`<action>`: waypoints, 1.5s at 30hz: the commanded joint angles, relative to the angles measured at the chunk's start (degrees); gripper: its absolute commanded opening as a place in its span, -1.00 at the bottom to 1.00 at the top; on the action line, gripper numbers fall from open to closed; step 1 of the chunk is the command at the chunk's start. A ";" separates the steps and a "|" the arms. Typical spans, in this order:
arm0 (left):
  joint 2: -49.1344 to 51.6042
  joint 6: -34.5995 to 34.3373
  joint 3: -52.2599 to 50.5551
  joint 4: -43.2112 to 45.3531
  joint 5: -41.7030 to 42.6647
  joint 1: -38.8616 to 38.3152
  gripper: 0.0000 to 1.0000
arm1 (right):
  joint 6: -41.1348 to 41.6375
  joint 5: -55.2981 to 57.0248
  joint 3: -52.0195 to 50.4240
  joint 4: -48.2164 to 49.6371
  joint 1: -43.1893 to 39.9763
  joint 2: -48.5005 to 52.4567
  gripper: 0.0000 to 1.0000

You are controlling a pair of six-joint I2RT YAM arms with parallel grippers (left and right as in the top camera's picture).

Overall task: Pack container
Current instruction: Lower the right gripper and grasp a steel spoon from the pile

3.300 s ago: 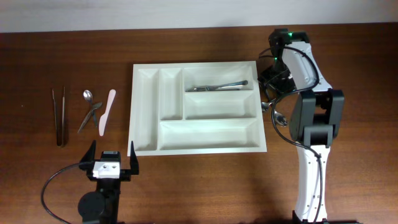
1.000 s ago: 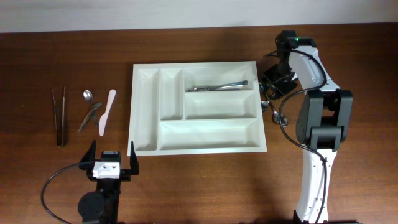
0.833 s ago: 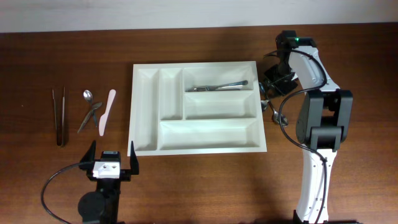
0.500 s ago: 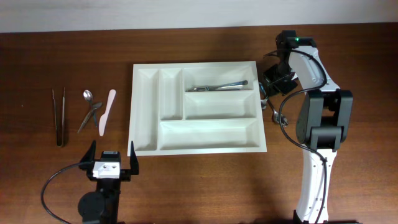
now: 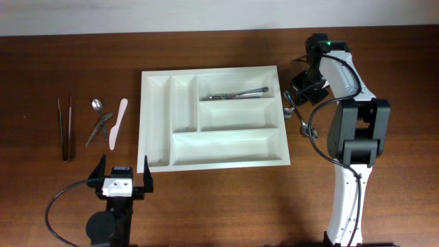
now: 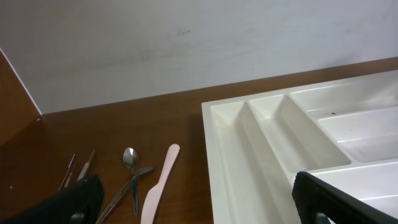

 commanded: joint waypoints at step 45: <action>-0.48 0.55 -0.24 -0.15 0.83 0.31 0.98 | -37.51 5.75 21.40 -4.33 -11.17 8.13 -0.92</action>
